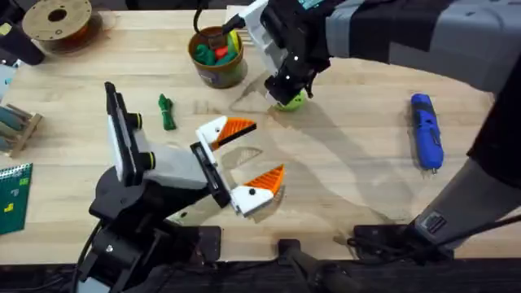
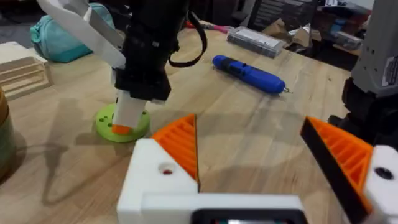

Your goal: Pick up the gripper from the table and insert it into the empty holder that is missing its gripper. Then pick up a screw, insert it into the mounting hole, and use the screwdriver to tighten it. Finally, clean up the table by picking up the vegetable and placing it into the bucket.

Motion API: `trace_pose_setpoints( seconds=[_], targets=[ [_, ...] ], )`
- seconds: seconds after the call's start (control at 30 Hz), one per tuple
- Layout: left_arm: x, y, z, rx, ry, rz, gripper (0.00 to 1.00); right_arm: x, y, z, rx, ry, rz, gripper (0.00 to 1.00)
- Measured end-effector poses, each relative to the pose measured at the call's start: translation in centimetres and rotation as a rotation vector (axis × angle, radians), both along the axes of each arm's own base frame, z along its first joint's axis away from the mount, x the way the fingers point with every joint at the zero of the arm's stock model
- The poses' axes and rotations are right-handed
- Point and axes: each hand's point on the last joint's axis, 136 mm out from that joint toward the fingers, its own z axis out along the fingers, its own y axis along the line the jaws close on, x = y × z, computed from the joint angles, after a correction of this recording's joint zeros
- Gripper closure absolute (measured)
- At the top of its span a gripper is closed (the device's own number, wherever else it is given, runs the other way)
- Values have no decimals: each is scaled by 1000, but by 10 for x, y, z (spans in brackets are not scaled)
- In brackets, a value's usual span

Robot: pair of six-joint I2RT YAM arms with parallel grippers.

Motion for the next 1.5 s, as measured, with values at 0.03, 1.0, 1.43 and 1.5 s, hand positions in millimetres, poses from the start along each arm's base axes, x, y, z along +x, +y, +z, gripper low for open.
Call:
trace_pose_setpoints(
  seconds=[0.03,1.0,1.43,1.5],
  targets=[
    [0,0,0,0,0,0,14,0,0,0,-2,-1,-1,989],
    [0,0,0,0,0,0,14,-30,4,177,84,-96,58,994],
    [0,0,0,0,0,0,14,-115,85,226,329,16,340,994],
    [0,0,0,0,0,0,13,-126,91,226,334,37,368,994]
  ],
)
